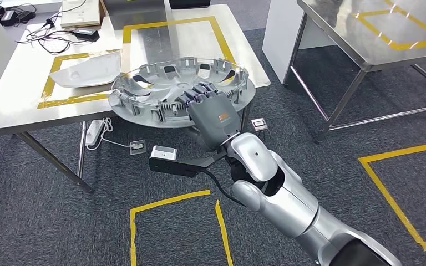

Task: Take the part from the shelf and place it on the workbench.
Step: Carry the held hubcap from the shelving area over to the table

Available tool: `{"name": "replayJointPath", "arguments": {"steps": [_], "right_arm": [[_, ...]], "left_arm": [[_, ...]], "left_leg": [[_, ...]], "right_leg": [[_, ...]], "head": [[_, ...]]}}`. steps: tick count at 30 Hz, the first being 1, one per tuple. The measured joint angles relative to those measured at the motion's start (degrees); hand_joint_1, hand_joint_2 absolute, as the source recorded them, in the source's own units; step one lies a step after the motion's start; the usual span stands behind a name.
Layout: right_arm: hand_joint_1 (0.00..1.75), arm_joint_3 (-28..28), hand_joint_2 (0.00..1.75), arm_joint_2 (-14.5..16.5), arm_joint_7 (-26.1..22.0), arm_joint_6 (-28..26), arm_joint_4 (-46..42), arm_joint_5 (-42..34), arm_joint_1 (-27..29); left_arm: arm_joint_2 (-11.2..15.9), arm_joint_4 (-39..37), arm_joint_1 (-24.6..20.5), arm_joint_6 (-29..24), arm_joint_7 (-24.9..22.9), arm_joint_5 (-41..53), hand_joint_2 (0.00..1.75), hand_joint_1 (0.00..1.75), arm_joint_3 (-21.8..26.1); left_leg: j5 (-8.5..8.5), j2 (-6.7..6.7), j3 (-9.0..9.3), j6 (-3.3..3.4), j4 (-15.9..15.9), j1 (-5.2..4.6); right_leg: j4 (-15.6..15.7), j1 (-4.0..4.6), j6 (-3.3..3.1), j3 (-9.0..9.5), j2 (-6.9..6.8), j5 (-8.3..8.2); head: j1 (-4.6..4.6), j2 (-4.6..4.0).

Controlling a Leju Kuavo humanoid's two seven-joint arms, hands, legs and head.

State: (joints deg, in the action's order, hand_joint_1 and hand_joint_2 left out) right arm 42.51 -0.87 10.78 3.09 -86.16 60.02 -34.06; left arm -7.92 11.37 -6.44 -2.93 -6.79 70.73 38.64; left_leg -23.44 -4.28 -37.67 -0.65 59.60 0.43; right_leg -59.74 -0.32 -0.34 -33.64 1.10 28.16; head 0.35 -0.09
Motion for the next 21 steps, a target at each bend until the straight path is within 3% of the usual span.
{"name": "replayJointPath", "arguments": {"steps": [5,7,9,10,11,12,14,16,19,21], "right_arm": [[1.75,-0.04,1.75,0.00,0.10,0.02,-0.04,-0.02,-0.01],[1.75,-0.08,1.75,0.00,0.13,0.02,-0.06,-0.03,-0.01],[1.75,-0.07,1.75,0.00,0.05,0.05,-0.05,-0.05,0.05],[1.75,-0.06,1.75,0.00,0.02,0.11,-0.05,-0.08,0.10],[1.75,-0.05,1.75,0.00,0.01,0.19,-0.04,-0.11,0.12],[1.75,-0.04,1.75,0.00,-0.01,0.28,-0.04,-0.15,0.12],[1.75,-0.02,1.75,0.00,-0.02,0.44,-0.04,-0.20,0.11],[1.75,-0.02,1.75,0.05,-0.04,0.50,-0.05,-0.19,0.07],[1.75,-0.02,1.75,0.13,-0.05,0.54,-0.07,-0.17,0.04],[1.75,-0.01,1.75,0.19,-0.05,0.57,-0.08,-0.17,0.05]], "left_arm": [[-0.01,0.00,-0.10,0.13,-0.22,0.16,1.75,0.00,-0.03],[-0.04,0.00,-0.10,0.17,-0.22,0.16,1.75,0.00,-0.03],[-0.01,0.00,-0.08,0.20,-0.15,0.12,1.75,0.00,-0.02],[-0.01,0.00,-0.03,0.20,-0.10,0.10,1.75,0.00,-0.02],[0.00,0.00,0.02,0.20,-0.05,0.08,1.75,0.00,-0.02],[0.00,0.00,0.07,0.20,0.02,0.07,1.75,0.00,-0.02],[-0.01,0.00,0.08,0.17,0.10,0.05,1.75,0.00,-0.02],[0.00,-0.01,0.07,0.11,0.14,0.04,1.75,0.00,-0.02],[0.01,-0.01,0.13,0.00,0.15,-0.04,1.75,0.00,-0.02],[0.02,-0.02,0.16,-0.07,0.15,-0.18,1.75,0.00,-0.01]], "left_leg": [[0.07,0.23,0.43,1.01,-0.66,0.22],[0.32,0.52,0.86,1.41,-1.31,0.65],[0.29,0.76,0.88,1.50,-1.35,0.75],[0.23,0.83,0.86,1.43,-1.31,0.82],[0.14,0.88,0.84,1.28,-1.20,0.94],[0.02,0.87,0.82,1.06,-1.02,1.10],[-0.36,0.71,0.72,0.36,-0.42,1.42],[-0.69,0.49,0.52,-0.64,0.07,1.44],[-0.64,0.30,0.48,-1.94,-0.19,1.55],[-1.57,1.37,-0.23,-2.38,1.32,1.56]], "right_leg": [[-0.40,-0.12,0.86,0.05,-0.11,0.63],[-4.74,-0.15,1.31,-1.93,-0.30,3.25],[-11.90,-0.41,1.79,-5.65,-0.38,6.66],[-14.28,-0.60,2.01,-6.93,-0.43,7.28],[-14.79,-0.79,2.21,-7.30,-0.49,6.84],[-13.06,-0.98,2.40,-6.50,-0.54,5.38],[-5.79,-1.31,2.69,-2.84,-0.47,1.84],[-1.09,-1.27,2.27,-0.55,-0.16,0.32],[-0.58,-1.03,0.79,-0.42,-0.25,0.15],[-0.36,-1.11,-0.09,0.04,-0.65,0.10]], "head": [[0.05,0.00],[0.22,0.00],[0.34,0.00],[0.34,0.00],[0.34,0.00],[0.34,0.00],[0.37,0.00],[0.38,0.00],[0.38,0.00],[0.24,0.00]]}}
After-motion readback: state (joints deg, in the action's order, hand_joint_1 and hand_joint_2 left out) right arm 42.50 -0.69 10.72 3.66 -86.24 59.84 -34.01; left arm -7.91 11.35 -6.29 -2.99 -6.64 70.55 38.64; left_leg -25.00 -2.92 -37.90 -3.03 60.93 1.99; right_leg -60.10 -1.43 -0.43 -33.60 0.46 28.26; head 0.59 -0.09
